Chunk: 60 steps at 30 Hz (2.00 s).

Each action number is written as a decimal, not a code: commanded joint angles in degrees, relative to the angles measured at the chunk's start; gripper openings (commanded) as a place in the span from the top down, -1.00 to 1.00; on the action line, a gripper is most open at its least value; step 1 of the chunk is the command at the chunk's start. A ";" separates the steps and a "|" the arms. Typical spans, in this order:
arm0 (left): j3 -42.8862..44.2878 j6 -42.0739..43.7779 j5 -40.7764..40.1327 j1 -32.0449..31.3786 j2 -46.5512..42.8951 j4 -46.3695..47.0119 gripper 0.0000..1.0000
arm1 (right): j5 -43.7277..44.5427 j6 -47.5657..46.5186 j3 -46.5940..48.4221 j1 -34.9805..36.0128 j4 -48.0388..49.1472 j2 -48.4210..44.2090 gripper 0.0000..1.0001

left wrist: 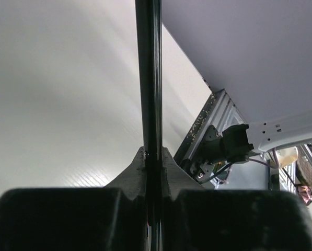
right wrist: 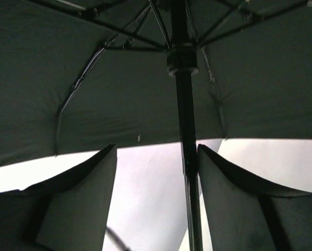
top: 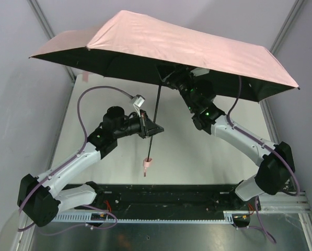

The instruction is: Put away the umbrella

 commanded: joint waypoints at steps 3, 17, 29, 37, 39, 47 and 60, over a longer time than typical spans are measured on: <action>2.88 3.17 -1.50 -1.52 -1.97 1.05 1.00 | 10.18 -2.27 9.58 -0.01 0.96 4.08 -0.37; 2.95 3.10 -0.85 -2.68 -2.46 1.01 1.00 | 8.22 6.07 20.18 -6.86 -4.95 11.56 -0.03; 3.20 3.61 -0.63 -2.48 -2.00 0.77 1.00 | 6.49 5.81 17.14 -9.71 -6.64 9.90 0.99; 3.35 3.82 -0.06 -2.01 -1.79 0.71 1.00 | 5.39 8.43 15.97 -11.52 -8.65 9.72 0.21; 3.30 3.73 -0.02 -1.96 -1.79 0.71 1.00 | 4.10 9.38 16.27 -12.38 -8.46 10.51 0.18; 3.32 3.47 0.53 -2.20 -1.61 0.71 1.00 | 0.00 9.98 20.07 -14.35 -7.50 13.51 -0.02; 3.61 3.93 -0.51 -1.34 -1.45 -0.33 1.00 | -4.54 -2.02 25.02 -11.41 -12.58 12.79 1.00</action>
